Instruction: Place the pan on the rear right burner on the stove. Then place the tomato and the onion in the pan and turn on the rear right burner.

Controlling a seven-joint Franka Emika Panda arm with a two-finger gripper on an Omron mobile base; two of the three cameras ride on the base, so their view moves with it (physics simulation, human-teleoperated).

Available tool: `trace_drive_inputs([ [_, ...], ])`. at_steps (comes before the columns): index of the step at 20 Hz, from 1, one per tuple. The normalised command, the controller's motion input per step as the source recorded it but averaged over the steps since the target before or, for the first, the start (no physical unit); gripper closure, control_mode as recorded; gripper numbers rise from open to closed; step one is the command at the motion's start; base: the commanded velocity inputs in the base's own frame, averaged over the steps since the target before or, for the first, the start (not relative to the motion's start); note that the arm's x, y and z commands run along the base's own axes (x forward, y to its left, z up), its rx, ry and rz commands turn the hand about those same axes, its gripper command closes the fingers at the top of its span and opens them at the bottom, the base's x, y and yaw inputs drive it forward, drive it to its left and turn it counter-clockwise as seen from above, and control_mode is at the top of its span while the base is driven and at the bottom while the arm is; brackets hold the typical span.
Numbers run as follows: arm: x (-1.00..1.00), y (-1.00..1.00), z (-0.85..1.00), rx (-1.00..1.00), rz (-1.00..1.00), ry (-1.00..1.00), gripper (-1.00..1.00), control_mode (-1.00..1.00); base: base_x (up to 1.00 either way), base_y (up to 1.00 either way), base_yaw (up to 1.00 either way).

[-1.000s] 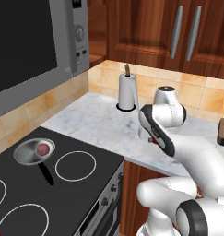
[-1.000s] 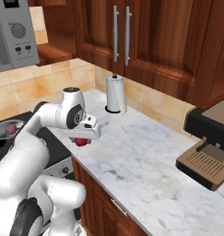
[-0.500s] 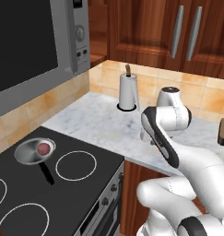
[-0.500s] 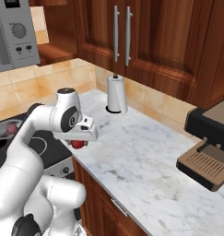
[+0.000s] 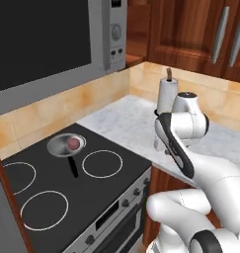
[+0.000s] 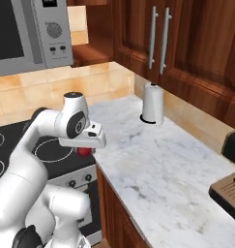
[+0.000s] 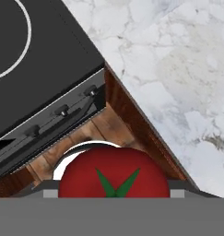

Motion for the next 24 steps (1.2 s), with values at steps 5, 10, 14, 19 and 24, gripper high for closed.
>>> trace_drive_inputs([
  [5,0.00,0.00,0.00,0.00,0.00,0.00,1.00,1.00,-0.09,0.00,0.50],
  [10,0.00,0.00,0.00,0.00,0.00,0.00,1.00,1.00,-0.11,0.00,0.50],
  [14,0.00,0.00,0.00,0.00,0.00,0.00,1.00,1.00,-0.09,0.08,0.49],
  [19,0.00,0.00,0.00,0.00,0.00,0.00,1.00,1.00,-0.03,0.47,0.27],
  [24,0.00,0.00,0.00,0.00,0.00,0.00,1.00,1.00,-0.11,0.69,0.00],
])
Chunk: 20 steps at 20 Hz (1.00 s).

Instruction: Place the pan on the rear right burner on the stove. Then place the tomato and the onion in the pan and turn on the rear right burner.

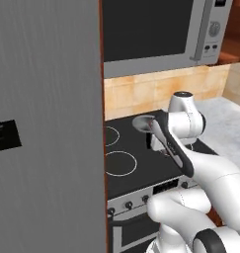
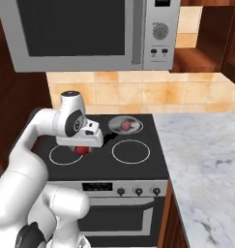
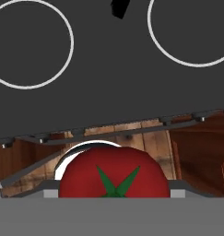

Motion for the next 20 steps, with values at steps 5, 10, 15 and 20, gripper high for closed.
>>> trace_drive_inputs([
  [5,0.00,0.00,0.00,0.00,0.00,0.00,1.00,1.00,0.07,0.29,0.00],
  [10,0.00,0.00,0.00,0.00,0.00,0.00,1.00,1.00,0.12,0.27,0.00],
  [15,0.00,0.00,0.00,0.00,0.00,0.00,1.00,1.00,0.00,0.65,0.00],
  [20,0.00,0.04,0.04,0.00,0.00,-0.01,1.00,-1.00,0.00,0.41,0.00],
])
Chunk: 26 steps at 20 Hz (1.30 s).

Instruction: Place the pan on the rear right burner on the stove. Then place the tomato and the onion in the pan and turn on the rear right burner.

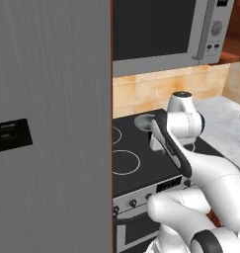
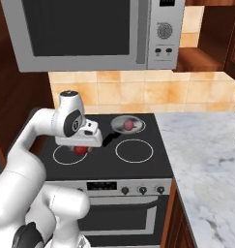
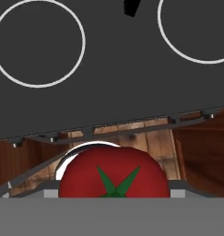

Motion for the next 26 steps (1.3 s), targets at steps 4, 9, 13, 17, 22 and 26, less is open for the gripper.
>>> trace_drive_inputs([
  [4,0.16,-0.18,0.29,0.00,0.00,-0.16,1.00,-1.00,0.00,0.00,0.00],
  [9,0.59,-0.26,0.14,0.00,0.00,-0.27,1.00,-1.00,0.00,0.00,0.00],
  [13,0.77,-0.23,0.04,0.00,0.00,-0.21,1.00,-1.00,0.00,0.00,0.00],
  [17,0.81,-0.15,0.03,0.00,0.00,-0.11,1.00,-1.00,0.00,0.00,0.00],
  [22,0.67,0.00,0.03,0.00,0.00,-0.03,1.00,-1.00,0.00,0.00,0.00],
  [26,0.78,0.00,0.00,0.00,0.00,0.00,1.00,-1.00,0.00,0.00,0.00],
])
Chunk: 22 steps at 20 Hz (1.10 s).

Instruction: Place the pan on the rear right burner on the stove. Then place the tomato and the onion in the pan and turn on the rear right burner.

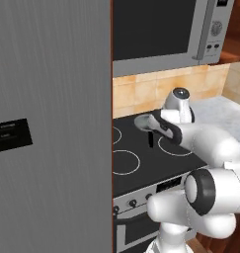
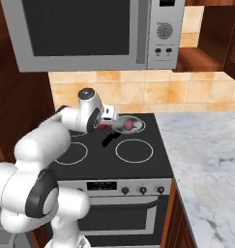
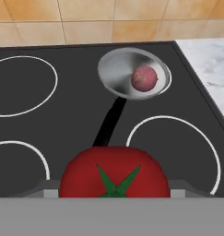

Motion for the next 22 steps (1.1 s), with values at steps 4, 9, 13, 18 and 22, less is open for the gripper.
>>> trace_drive_inputs([
  [4,0.84,0.00,0.00,0.00,0.00,0.00,1.00,-1.00,0.00,0.00,0.00],
  [9,0.74,0.00,-0.08,0.00,0.00,0.00,1.00,-1.00,0.00,0.00,0.00],
  [13,0.54,0.00,-0.26,0.00,0.00,0.01,1.00,-1.00,0.00,0.00,0.00],
  [18,0.37,0.00,-0.35,0.00,0.00,0.01,1.00,-1.00,0.00,0.00,0.00],
  [22,0.49,0.00,-0.32,0.00,0.00,0.00,1.00,-1.00,0.00,0.00,0.00],
])
